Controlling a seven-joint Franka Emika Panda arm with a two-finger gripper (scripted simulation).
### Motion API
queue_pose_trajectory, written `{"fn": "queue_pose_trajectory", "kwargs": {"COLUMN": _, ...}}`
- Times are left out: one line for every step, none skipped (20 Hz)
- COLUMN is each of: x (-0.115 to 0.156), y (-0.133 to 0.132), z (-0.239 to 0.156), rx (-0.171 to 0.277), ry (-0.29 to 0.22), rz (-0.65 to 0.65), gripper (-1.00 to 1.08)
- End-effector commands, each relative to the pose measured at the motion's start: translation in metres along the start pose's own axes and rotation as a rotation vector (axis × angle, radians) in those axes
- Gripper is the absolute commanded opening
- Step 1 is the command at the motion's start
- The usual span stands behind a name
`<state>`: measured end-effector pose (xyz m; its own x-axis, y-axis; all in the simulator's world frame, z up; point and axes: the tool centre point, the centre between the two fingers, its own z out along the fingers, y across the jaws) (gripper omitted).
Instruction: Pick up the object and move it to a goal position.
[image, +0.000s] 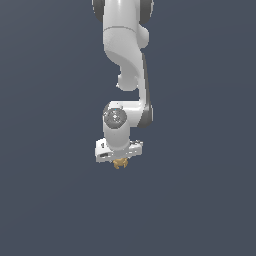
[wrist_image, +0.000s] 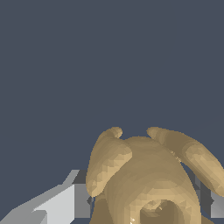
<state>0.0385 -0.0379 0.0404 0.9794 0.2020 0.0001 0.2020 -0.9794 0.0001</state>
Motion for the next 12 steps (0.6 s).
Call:
{"fn": "queue_pose_trajectory", "kwargs": {"x": -0.002, "y": -0.001, "z": 0.000, "rx": 0.000, "ry": 0.000, "rz": 0.000, "gripper": -1.00}}
{"fn": "queue_pose_trajectory", "kwargs": {"x": -0.004, "y": -0.002, "z": 0.000, "rx": 0.000, "ry": 0.000, "rz": 0.000, "gripper": -1.00}}
{"fn": "queue_pose_trajectory", "kwargs": {"x": -0.006, "y": -0.003, "z": 0.000, "rx": 0.000, "ry": 0.000, "rz": 0.000, "gripper": -1.00}}
{"fn": "queue_pose_trajectory", "kwargs": {"x": -0.008, "y": -0.003, "z": 0.000, "rx": 0.000, "ry": 0.000, "rz": 0.000, "gripper": -1.00}}
{"fn": "queue_pose_trajectory", "kwargs": {"x": -0.010, "y": -0.004, "z": 0.000, "rx": 0.000, "ry": 0.000, "rz": 0.000, "gripper": -1.00}}
{"fn": "queue_pose_trajectory", "kwargs": {"x": -0.013, "y": -0.005, "z": 0.000, "rx": 0.000, "ry": 0.000, "rz": 0.000, "gripper": -1.00}}
{"fn": "queue_pose_trajectory", "kwargs": {"x": -0.016, "y": -0.007, "z": 0.000, "rx": 0.000, "ry": 0.000, "rz": 0.000, "gripper": -1.00}}
{"fn": "queue_pose_trajectory", "kwargs": {"x": -0.020, "y": -0.008, "z": 0.000, "rx": 0.000, "ry": 0.000, "rz": 0.000, "gripper": -1.00}}
{"fn": "queue_pose_trajectory", "kwargs": {"x": -0.023, "y": -0.010, "z": 0.000, "rx": 0.000, "ry": 0.000, "rz": 0.000, "gripper": -1.00}}
{"fn": "queue_pose_trajectory", "kwargs": {"x": -0.028, "y": -0.011, "z": 0.000, "rx": 0.000, "ry": 0.000, "rz": 0.000, "gripper": -1.00}}
{"fn": "queue_pose_trajectory", "kwargs": {"x": -0.032, "y": -0.013, "z": 0.000, "rx": 0.000, "ry": 0.000, "rz": 0.000, "gripper": -1.00}}
{"fn": "queue_pose_trajectory", "kwargs": {"x": -0.037, "y": -0.015, "z": 0.000, "rx": 0.000, "ry": 0.000, "rz": 0.000, "gripper": -1.00}}
